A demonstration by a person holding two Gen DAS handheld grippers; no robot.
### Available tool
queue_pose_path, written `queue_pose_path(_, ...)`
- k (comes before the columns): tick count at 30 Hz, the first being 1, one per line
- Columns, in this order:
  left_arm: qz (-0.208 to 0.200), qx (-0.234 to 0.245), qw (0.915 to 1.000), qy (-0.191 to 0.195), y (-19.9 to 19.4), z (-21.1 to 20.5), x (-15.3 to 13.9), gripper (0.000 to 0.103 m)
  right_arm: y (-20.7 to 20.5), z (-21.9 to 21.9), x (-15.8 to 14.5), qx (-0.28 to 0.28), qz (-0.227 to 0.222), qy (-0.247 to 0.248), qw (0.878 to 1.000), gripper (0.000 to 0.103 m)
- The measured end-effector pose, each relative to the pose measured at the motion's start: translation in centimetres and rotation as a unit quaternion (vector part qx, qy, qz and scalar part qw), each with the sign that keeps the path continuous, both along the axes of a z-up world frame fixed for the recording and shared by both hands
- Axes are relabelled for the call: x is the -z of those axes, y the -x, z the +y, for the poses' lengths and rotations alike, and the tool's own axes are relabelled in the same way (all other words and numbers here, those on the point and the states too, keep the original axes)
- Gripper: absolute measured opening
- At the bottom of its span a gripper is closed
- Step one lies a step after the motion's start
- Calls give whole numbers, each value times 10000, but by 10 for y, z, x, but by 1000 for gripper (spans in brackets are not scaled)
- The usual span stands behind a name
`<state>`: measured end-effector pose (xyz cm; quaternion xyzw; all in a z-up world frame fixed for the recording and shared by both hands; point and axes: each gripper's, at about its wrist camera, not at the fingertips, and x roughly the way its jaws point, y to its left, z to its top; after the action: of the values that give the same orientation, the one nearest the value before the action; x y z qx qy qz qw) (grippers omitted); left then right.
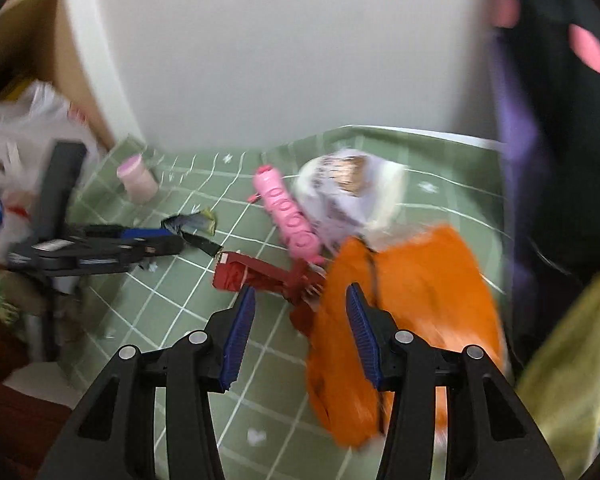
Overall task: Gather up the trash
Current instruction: 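Move both grippers back over the table toward the black wrapper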
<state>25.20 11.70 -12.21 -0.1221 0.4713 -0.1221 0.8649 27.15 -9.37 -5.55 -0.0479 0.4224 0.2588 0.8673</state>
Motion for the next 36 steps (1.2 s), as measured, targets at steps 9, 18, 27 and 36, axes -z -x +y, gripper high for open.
queue_pose_path(9,-133,-602,9979,-219,16,39,-20,41,-40,58,46,-472,370,62,9982,44)
queue_pose_path(18,-64,-545,9980,-320,-12,37,-5,41,30,64,64,-1475,424,820,9848,44)
queue_pose_path(27,224,66,9997,62,-15,-10,11,41,55,-16,38,-165,528,105,9984,44)
queue_pose_path(36,82,165,9996,207,15,-15,-10,41,65,-52,31,996,726,-401,9916,45)
